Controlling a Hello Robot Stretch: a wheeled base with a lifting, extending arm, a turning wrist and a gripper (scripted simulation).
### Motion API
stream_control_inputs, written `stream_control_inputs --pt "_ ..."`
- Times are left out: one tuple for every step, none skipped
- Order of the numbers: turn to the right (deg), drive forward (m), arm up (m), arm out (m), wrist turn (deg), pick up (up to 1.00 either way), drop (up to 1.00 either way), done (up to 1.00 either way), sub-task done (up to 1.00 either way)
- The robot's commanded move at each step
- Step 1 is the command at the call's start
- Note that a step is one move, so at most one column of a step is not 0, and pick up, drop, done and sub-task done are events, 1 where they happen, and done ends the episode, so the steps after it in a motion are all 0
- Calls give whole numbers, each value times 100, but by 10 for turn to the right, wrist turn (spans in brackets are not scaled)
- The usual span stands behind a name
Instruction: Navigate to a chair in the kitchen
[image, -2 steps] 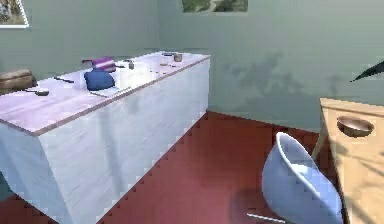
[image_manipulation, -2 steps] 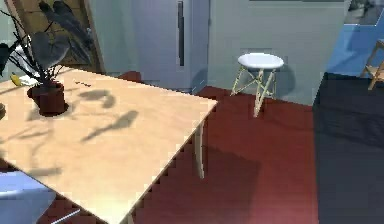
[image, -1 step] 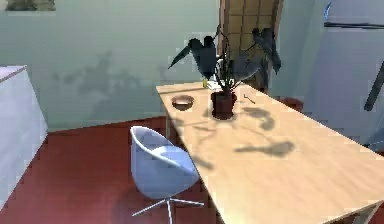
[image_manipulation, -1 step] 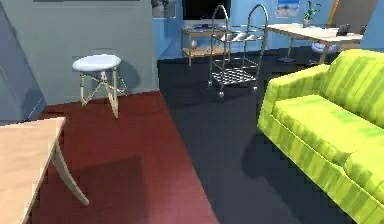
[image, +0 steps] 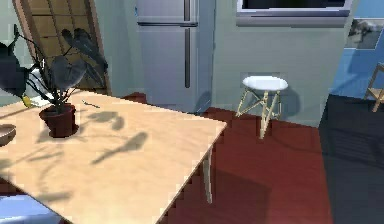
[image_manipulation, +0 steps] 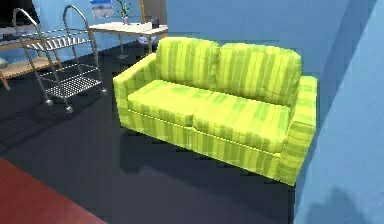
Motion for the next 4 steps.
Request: stream_control_inputs --pt "150 0 0 0 0 0 0 0 0" --pt "0 5 0 0 0 0 0 0 0" --pt "-450 0 0 0 0 0 0 0 0" --pt "-450 0 0 0 0 0 0 0 0"
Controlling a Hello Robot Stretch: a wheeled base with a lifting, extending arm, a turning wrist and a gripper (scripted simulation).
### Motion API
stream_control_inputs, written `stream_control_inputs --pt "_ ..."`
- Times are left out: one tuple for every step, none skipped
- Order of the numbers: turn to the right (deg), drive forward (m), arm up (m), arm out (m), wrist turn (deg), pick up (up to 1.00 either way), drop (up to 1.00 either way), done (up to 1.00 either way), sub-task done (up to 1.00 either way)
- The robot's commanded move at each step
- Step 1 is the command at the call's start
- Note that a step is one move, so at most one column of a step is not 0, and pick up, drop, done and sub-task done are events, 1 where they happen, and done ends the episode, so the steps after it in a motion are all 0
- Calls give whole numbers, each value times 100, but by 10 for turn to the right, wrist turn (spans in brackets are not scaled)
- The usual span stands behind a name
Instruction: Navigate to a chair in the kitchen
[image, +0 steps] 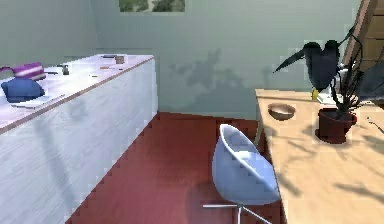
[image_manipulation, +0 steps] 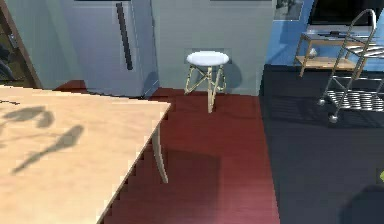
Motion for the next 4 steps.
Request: stream_control_inputs --pt "-150 0 0 0 0 0 0 0 0" --pt "0 20 0 0 0 0 0 0 0" --pt "390 0 0 0 0 0 0 0 0" --pt "0 0 0 0 0 0 0 100 0"
